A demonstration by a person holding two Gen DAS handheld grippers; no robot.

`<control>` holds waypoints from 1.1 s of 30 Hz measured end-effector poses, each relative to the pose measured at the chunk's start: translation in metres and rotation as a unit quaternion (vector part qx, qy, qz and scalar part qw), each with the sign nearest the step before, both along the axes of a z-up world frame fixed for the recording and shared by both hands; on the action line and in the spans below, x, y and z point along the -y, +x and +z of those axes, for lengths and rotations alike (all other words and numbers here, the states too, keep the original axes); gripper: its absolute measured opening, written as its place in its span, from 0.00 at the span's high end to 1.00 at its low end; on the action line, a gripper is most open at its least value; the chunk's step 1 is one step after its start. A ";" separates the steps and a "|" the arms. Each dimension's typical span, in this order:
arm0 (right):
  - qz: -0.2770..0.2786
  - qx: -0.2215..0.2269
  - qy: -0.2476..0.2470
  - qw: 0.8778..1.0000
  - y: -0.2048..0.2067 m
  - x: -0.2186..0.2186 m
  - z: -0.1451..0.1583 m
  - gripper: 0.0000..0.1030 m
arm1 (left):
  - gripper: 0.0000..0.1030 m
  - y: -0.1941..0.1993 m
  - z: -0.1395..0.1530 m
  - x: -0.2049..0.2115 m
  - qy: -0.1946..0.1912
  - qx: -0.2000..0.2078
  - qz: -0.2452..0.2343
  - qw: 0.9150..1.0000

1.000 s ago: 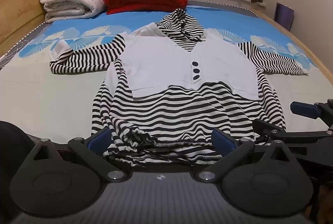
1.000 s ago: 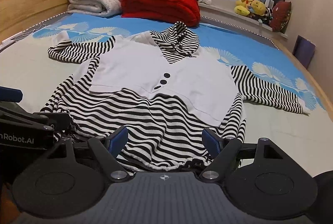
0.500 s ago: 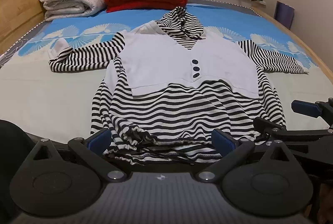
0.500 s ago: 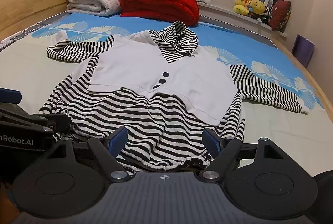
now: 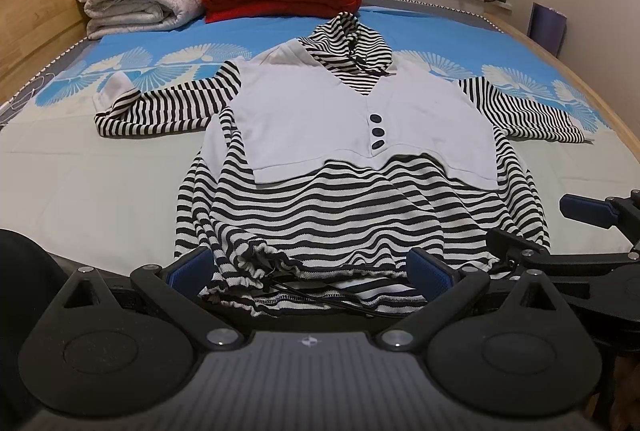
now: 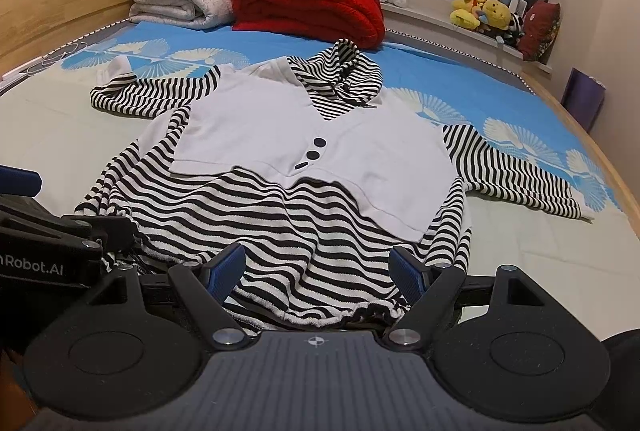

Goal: Fold small clothes
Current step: 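Grasp the hoodie hem with the left gripper while the right gripper grasps the hem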

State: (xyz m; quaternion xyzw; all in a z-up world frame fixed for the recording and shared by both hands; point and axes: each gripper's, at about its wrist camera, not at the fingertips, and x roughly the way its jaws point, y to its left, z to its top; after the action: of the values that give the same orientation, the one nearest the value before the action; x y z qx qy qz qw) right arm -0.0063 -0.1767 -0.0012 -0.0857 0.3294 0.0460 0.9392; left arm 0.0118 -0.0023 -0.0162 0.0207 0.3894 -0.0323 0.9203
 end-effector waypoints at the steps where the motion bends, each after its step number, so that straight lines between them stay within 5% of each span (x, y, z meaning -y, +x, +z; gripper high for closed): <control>1: -0.001 0.001 -0.001 1.000 0.000 0.000 0.000 0.22 | 0.01 0.000 0.000 0.000 0.000 0.000 0.000 1.000; 9: -0.038 0.011 0.015 0.999 0.006 0.013 0.004 0.23 | 0.01 0.021 0.000 -0.014 -0.037 -0.026 0.005 0.999; 14: -0.108 0.012 0.061 0.992 0.032 0.053 0.014 0.27 | 0.01 0.082 0.008 -0.035 0.006 -0.020 -0.011 1.000; 17: -0.146 0.001 0.078 0.986 0.058 0.085 0.011 0.30 | 0.01 0.128 -0.004 -0.051 0.011 -0.052 -0.032 0.998; 21: -0.181 -0.086 0.096 0.975 0.095 0.124 -0.023 0.30 | 0.01 0.165 -0.047 -0.073 0.025 -0.109 -0.014 0.994; 23: -0.203 -0.140 0.094 0.964 0.107 0.135 -0.049 0.30 | 0.01 0.172 -0.069 -0.085 0.010 -0.172 0.023 0.985; 26: -0.232 -0.198 0.113 0.946 0.113 0.144 -0.079 0.33 | 0.02 0.173 -0.086 -0.088 -0.016 -0.212 0.033 0.977; 27: -0.239 -0.214 0.125 0.939 0.113 0.146 -0.087 0.36 | 0.11 0.171 -0.090 -0.086 -0.003 -0.218 0.028 0.975; 30: -0.254 -0.231 0.155 0.926 0.108 0.153 -0.096 0.68 | 0.74 0.170 -0.095 -0.086 0.016 -0.229 0.008 0.973; 32: -0.260 -0.226 0.183 0.921 0.104 0.157 -0.095 0.90 | 0.87 0.166 -0.091 -0.088 0.007 -0.216 0.002 0.976; 33: -0.263 -0.223 0.188 0.920 0.103 0.158 -0.092 0.92 | 0.88 0.164 -0.087 -0.090 0.004 -0.208 0.005 0.978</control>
State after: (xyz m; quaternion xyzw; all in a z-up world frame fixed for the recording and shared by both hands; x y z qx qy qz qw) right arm 0.0964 -0.3351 -0.0934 0.1947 0.5259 -0.1232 0.8188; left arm 0.1755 0.0880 -0.1030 0.0157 0.5727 -0.0300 0.8190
